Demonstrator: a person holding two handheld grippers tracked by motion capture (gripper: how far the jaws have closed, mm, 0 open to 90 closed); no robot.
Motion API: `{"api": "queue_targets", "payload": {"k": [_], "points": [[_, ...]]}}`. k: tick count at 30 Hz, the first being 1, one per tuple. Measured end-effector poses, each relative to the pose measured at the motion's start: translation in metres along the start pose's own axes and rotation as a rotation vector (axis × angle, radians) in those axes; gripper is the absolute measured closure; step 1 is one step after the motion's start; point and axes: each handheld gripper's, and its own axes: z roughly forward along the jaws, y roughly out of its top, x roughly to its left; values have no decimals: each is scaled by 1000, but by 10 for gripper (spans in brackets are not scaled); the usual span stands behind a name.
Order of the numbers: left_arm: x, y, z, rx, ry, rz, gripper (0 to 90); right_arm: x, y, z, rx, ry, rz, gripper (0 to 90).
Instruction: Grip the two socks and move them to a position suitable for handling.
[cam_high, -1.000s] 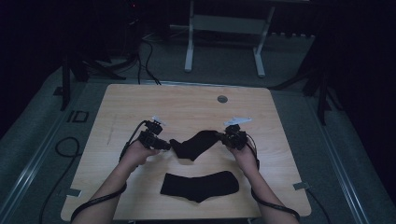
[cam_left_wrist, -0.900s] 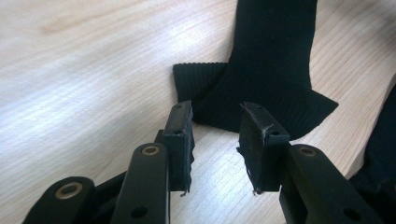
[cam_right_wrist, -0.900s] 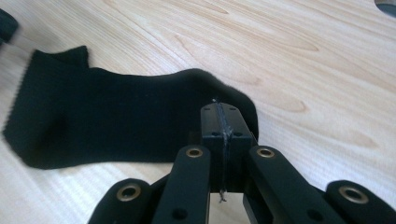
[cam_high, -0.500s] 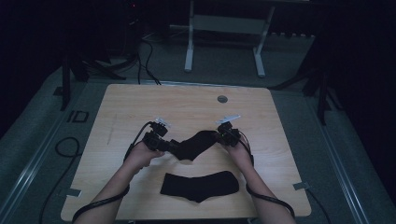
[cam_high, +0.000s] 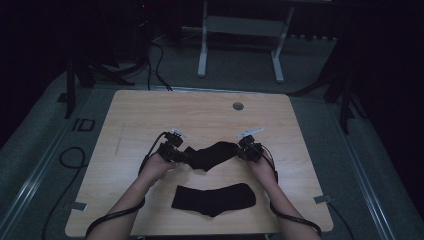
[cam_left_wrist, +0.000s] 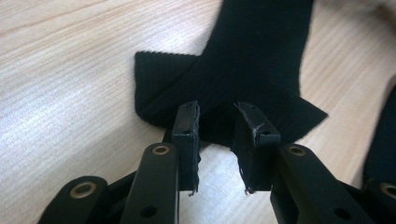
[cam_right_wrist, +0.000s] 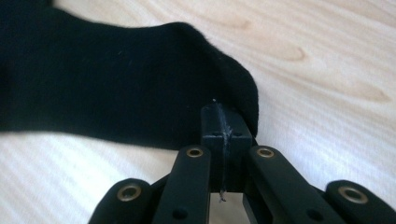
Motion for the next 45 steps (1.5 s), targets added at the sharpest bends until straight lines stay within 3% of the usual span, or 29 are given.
{"api": "queue_targets", "payload": {"k": [7,14,30,32,34,36,38,40,44,45], "points": [[-4,8,8,-20,14,1,748,2,-14,-10,-7,5,-15,898],[-10,15,19,0,34,9,747,3,-24,-17,-10,8,-12,898],[-8,14,24,21,60,11,749,-15,-35,-27,-16,16,65,896],[-8,13,24,21,63,19,748,-16,-34,-29,-32,36,69,856],[-8,13,23,22,61,18,748,-17,-32,-38,-88,43,75,803],[-8,14,23,24,60,18,748,-19,-26,-46,-132,23,81,664],[-8,14,24,22,61,16,749,-21,-21,-47,-140,0,77,541],[-8,13,24,22,62,16,749,-24,-18,-42,-123,11,89,502],[-8,13,23,21,62,15,749,-25,-14,-27,-64,-1,96,494],[-8,13,23,19,61,15,748,-25,-14,-24,-55,-2,94,604]]}}
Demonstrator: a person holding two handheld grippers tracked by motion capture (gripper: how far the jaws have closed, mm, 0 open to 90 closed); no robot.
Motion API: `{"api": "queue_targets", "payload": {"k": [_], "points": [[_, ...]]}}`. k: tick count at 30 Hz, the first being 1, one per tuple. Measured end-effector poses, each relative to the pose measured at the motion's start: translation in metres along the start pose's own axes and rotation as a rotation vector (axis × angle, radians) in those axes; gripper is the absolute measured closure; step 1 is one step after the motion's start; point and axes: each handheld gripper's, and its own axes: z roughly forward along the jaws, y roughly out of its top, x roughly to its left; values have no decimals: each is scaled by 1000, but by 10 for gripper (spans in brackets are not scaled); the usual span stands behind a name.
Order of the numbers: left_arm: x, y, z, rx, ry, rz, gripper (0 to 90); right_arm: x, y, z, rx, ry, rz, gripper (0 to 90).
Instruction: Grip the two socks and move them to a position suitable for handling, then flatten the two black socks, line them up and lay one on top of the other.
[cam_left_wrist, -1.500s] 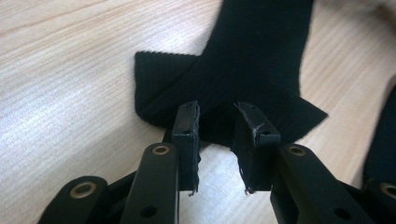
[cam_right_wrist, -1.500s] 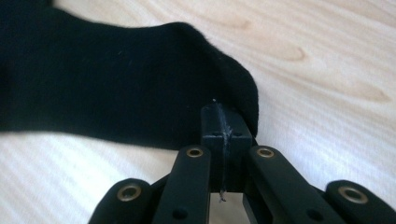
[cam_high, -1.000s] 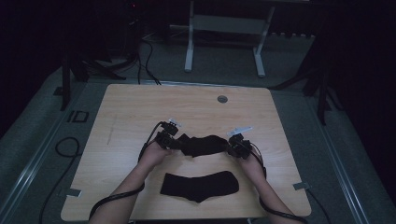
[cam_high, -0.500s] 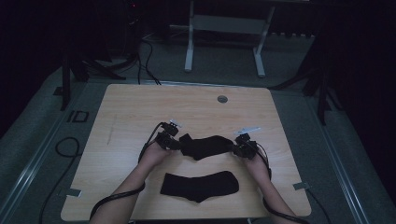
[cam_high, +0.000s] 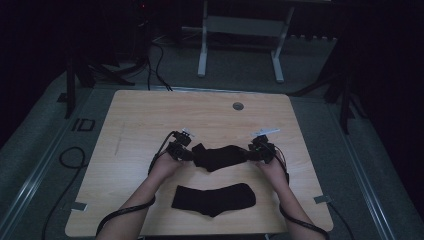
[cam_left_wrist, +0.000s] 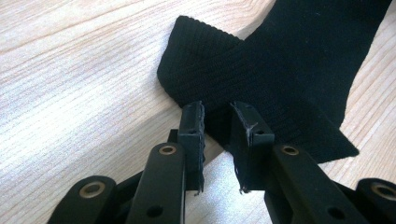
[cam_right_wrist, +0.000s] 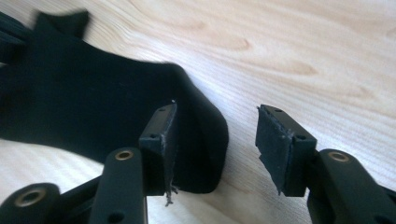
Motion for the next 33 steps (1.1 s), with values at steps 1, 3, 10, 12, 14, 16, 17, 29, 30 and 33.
{"api": "queue_targets", "payload": {"k": [1,3,10,12,14,16,17,29,30,33], "points": [[0,0,0,1,-3,1,748,0,-1,2,13,4,3,693],[1,-1,-1,-4,-6,-2,748,2,0,3,29,-3,2,844],[-5,-7,-17,-72,-17,43,661,13,23,-22,-53,73,-4,874],[-7,-9,-22,-90,-6,49,599,19,35,-33,-89,95,-11,875],[-5,-13,-26,-117,-16,39,598,27,47,-44,-125,126,-24,876],[-1,-18,-29,-139,-41,16,570,36,60,-55,-155,152,-38,876],[1,-22,-30,-153,-57,8,569,41,66,-60,-166,165,-46,876],[1,-42,-35,-277,-94,106,454,89,127,-116,-282,154,-202,876],[-2,-42,-35,-284,-84,119,452,91,130,-119,-290,154,-210,876],[-13,-43,-33,-295,-78,157,408,97,137,-126,-299,136,-229,876]]}}
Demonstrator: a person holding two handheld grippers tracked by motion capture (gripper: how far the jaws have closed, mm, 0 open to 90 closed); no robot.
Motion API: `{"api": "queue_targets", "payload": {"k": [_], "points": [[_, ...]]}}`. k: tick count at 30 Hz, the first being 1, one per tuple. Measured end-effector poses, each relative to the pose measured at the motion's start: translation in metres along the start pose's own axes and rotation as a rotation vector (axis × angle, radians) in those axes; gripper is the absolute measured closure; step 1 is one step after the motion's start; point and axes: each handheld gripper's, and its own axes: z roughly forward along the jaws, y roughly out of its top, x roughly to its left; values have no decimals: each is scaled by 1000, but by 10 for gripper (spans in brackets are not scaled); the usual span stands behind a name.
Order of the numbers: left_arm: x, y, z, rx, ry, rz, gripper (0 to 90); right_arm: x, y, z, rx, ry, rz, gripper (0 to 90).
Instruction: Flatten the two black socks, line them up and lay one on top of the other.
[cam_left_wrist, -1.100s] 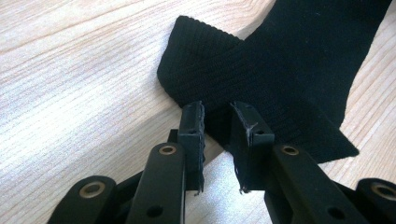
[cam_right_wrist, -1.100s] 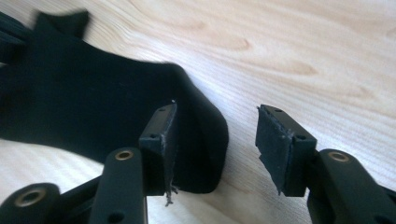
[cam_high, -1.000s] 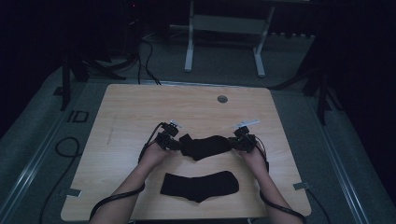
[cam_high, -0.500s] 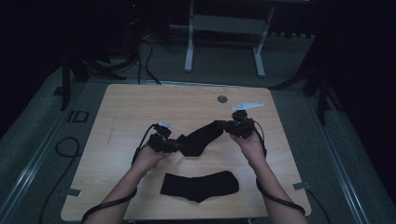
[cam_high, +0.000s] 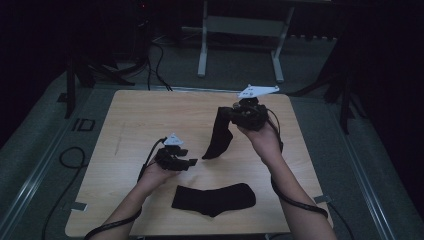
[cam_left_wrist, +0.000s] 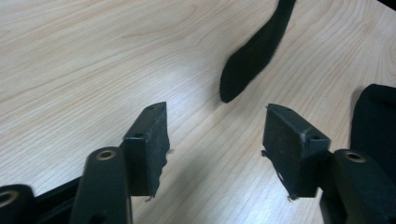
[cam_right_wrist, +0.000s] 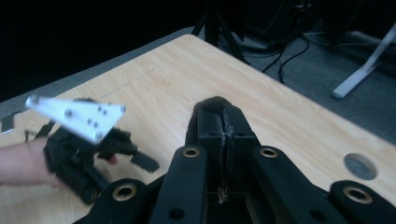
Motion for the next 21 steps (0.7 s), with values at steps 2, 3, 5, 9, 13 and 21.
{"api": "queue_targets", "payload": {"k": [2,3,5,9,13,21], "points": [[-7,0,4,9,2,53,406,2,5,-2,-11,4,0,876],[-9,1,6,7,6,55,404,3,8,-3,-14,10,-3,876],[-7,1,8,11,7,39,395,7,12,-5,-24,16,-13,876],[-1,2,9,-33,-11,13,408,13,17,-9,-33,16,-34,876],[-2,3,4,-43,-52,28,645,11,18,-10,-31,-15,-44,876],[-4,4,-12,13,-56,35,853,-6,5,-18,-28,-36,-2,876]]}}
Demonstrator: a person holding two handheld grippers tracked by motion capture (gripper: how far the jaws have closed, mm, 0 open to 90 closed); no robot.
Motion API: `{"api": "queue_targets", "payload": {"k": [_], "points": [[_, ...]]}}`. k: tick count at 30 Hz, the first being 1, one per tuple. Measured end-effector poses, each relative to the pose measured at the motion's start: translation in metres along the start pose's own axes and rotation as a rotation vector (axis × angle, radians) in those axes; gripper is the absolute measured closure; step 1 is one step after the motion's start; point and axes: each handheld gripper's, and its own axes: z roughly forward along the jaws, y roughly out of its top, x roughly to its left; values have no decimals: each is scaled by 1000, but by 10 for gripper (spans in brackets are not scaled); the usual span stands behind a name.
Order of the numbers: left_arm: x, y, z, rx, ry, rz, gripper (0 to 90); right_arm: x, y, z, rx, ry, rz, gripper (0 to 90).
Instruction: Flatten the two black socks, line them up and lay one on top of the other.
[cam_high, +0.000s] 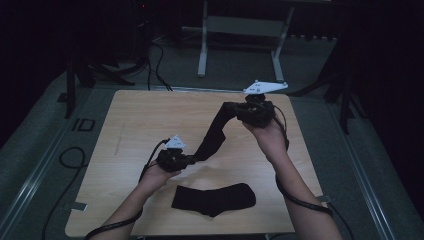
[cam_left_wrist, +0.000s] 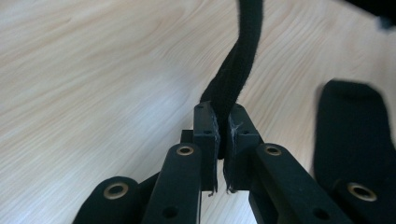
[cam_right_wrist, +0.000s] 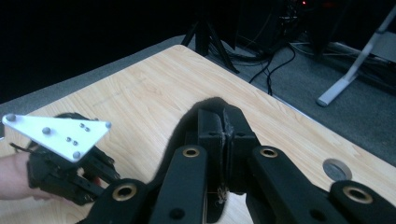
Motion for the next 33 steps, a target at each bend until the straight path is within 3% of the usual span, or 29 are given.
{"api": "queue_targets", "payload": {"k": [2,5,10,17,19,23,25,27,29,30,31,33], "points": [[1,2,-11,11,1,-18,853,-2,-6,-3,5,-6,0,876],[3,5,-34,37,9,-2,853,-6,-20,-8,24,-18,-9,876],[5,8,-70,119,-25,0,852,-9,-55,-20,57,-14,11,876],[-13,11,-103,224,-102,66,851,-3,-109,-40,73,22,52,875],[-21,11,-107,250,-170,59,851,2,-122,-46,86,35,57,875],[-39,7,-108,309,-328,46,851,17,-149,-61,111,46,56,875],[-40,5,-104,335,-372,29,850,24,-160,-66,127,39,55,875],[-37,1,-95,363,-382,-1,850,30,-172,-66,155,50,57,875],[-31,-5,-85,396,-415,-64,850,33,-184,-61,188,65,76,875],[-31,-5,-85,396,-415,-64,850,33,-184,-61,188,65,76,875],[-22,-17,-69,469,-442,-107,849,35,-202,-50,237,100,115,875],[-17,-24,-59,504,-444,-136,848,35,-214,-40,268,114,139,875]]}}
